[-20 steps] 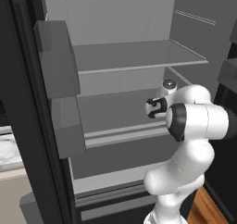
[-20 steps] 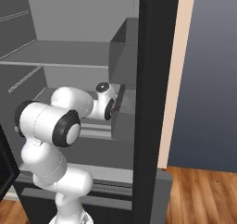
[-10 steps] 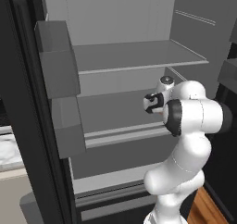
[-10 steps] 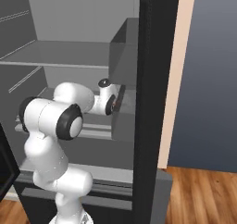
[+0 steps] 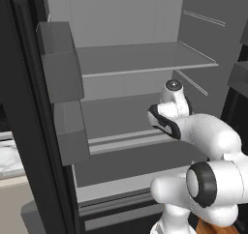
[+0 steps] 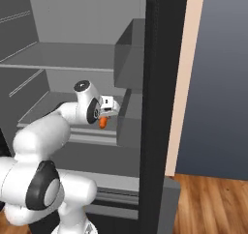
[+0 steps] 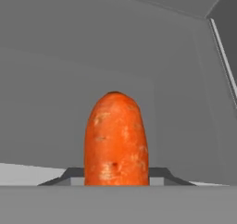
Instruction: Gather the lemon wedge and carrot from the fridge and place them on a tray on the dining counter. Then gather the steak and fish from the fridge and place them on the other tray.
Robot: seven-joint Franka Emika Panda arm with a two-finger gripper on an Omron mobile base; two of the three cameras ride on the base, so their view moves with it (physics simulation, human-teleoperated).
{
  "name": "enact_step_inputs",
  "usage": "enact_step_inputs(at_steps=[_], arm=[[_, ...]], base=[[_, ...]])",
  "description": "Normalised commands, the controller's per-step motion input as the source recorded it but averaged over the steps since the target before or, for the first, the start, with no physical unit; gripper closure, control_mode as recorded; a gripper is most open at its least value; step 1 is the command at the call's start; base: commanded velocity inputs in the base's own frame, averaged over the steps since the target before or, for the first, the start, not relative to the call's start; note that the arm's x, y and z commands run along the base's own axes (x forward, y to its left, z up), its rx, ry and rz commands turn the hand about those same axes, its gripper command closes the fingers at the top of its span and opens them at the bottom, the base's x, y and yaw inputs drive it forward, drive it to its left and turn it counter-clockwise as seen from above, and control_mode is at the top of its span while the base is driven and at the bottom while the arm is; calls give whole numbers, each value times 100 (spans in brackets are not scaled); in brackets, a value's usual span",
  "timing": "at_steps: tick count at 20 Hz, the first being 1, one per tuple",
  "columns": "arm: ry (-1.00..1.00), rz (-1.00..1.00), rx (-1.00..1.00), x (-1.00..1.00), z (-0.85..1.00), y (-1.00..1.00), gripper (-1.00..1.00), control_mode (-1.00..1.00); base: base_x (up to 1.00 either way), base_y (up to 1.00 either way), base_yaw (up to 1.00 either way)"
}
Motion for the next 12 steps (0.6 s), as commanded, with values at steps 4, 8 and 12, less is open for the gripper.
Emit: enact_step_inputs(at_steps=[4, 8, 12], arm=[[0, 15, -7, -100, 100, 52, 100, -100], [0, 19, -6, -100, 100, 39, 100, -100], [0, 18, -1, -100, 100, 20, 100, -100]], base=[[0, 0, 0], [0, 0, 0], [0, 0, 0]])
